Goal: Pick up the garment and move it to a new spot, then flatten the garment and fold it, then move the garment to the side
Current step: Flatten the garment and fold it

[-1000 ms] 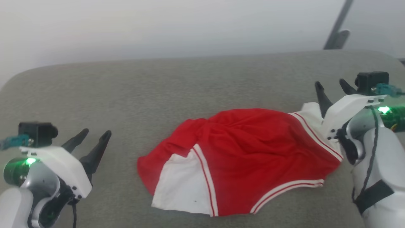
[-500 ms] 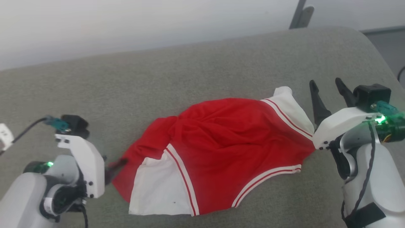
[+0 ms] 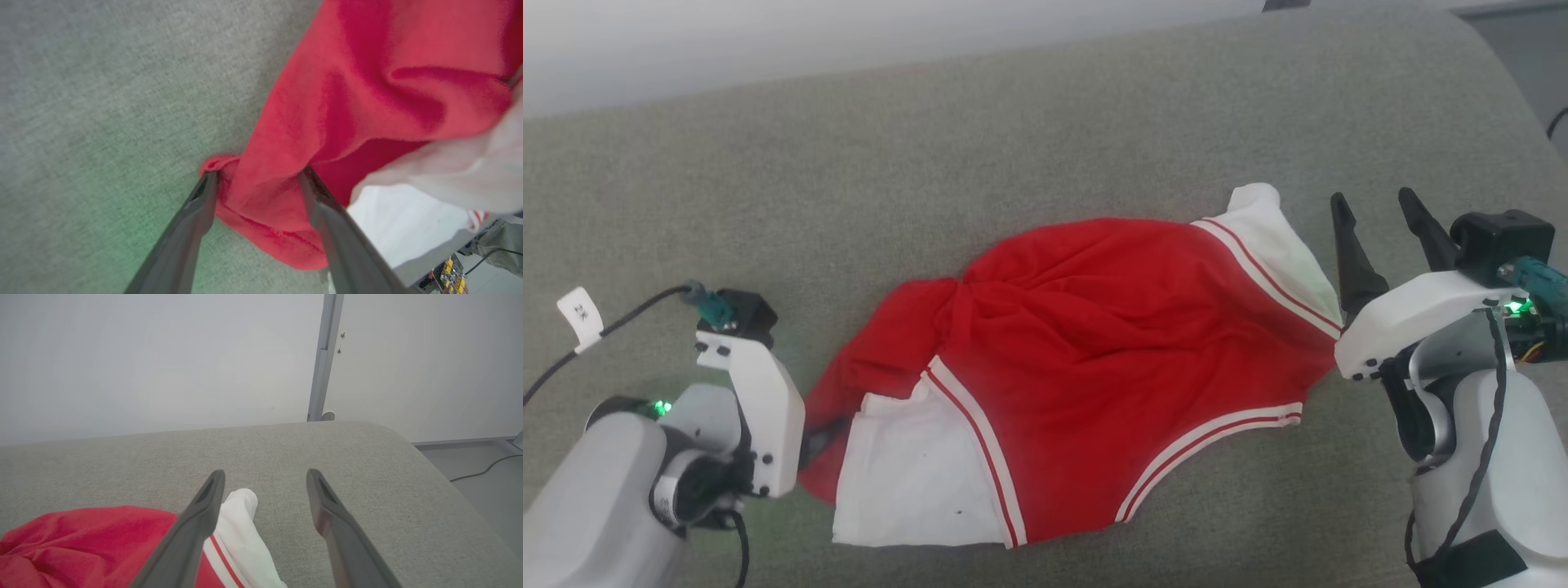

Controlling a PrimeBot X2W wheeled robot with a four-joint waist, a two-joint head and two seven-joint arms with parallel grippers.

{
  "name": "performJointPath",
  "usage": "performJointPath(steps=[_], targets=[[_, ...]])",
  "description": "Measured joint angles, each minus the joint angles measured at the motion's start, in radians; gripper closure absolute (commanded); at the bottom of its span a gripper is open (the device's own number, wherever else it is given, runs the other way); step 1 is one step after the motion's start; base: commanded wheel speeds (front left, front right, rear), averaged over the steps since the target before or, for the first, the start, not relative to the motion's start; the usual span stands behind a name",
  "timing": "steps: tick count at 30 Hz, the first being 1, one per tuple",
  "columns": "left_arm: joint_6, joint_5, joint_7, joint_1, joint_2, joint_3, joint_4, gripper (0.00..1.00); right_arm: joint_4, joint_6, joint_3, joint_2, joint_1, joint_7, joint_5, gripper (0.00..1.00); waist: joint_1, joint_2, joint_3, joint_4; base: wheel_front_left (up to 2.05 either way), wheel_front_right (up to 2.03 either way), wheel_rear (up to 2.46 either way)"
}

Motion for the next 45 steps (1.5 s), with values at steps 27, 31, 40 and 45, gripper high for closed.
performJointPath(steps=[27, 31, 40, 45], targets=[[-0.110, 0.153, -0.276, -0.392, 0.122, -0.111, 0.298, 1.00, -0.035, 0.000, 0.013, 0.001, -0.033, -0.010, -0.009, 0.00, 0.0000, 0.0000, 0.068, 0.005, 0.00, 0.00, 0.00], [-0.110, 0.207, -0.410, -0.500, 0.148, -0.164, 0.334, 1.00, -0.043, 0.000, 0.018, 0.001, -0.046, -0.011, -0.009, 0.00, 0.0000, 0.0000, 0.099, -0.011, 0.00, 0.00, 0.00], [-0.111, 0.193, -0.490, -0.600, 0.125, -0.259, 0.423, 1.00, -0.054, 0.000, 0.032, 0.001, -0.057, -0.013, -0.001, 0.00, -0.0001, 0.0000, 0.153, -0.029, 0.00, 0.00, 0.00], [-0.111, 0.148, -0.506, -0.604, 0.110, -0.325, 0.470, 0.75, -0.044, 0.000, 0.041, 0.001, -0.072, -0.014, 0.008, 0.00, 0.0000, 0.0000, 0.172, -0.030, 0.00, 0.00, 0.00]])
